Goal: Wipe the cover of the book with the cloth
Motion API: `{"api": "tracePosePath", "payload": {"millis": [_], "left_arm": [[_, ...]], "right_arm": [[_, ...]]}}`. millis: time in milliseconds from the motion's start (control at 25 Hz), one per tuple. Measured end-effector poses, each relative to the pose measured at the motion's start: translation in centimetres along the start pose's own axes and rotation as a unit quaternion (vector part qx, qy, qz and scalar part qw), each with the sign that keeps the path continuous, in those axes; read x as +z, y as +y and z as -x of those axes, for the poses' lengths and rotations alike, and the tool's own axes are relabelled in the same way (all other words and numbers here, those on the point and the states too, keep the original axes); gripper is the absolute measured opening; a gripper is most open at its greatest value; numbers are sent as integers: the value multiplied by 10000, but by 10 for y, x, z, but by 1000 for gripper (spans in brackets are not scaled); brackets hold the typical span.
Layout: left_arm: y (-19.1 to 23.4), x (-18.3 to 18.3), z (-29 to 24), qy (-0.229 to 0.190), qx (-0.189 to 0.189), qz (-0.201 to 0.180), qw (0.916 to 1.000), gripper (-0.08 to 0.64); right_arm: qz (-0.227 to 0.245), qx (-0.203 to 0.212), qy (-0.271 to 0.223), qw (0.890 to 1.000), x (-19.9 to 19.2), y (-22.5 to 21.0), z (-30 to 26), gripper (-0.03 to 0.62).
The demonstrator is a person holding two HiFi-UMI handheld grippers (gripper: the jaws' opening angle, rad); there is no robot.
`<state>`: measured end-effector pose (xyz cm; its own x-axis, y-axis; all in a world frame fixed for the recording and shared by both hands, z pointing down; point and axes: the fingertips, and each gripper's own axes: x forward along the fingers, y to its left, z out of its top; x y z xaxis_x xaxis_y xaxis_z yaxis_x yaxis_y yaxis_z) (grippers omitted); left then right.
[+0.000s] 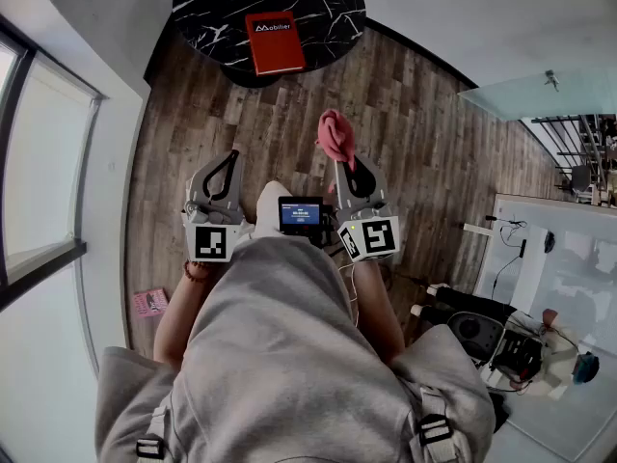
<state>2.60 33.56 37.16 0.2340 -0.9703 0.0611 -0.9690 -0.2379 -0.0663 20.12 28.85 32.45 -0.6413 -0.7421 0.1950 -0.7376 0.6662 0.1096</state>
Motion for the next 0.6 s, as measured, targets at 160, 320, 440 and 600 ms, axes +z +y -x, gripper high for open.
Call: {"api": "tracePosePath", "payload": {"millis": [160, 320, 440, 600], "left_arm": [[9, -3, 0, -64, 26, -45, 10000, 0], [23, -13, -11, -11, -13, 45, 10000, 0], [32, -23, -26, 41, -193, -69, 9998, 2], [48, -44, -44, 262, -405, -234, 9986, 2]], "right_arm": [[-68, -27, 23, 10000, -6, 3, -6, 56], [-220, 70, 154, 9996, -20, 1, -27, 61], [-355, 10, 321, 9989, -33, -9, -50, 61], [-457, -2, 578, 9973, -59, -24, -86, 61]]}}
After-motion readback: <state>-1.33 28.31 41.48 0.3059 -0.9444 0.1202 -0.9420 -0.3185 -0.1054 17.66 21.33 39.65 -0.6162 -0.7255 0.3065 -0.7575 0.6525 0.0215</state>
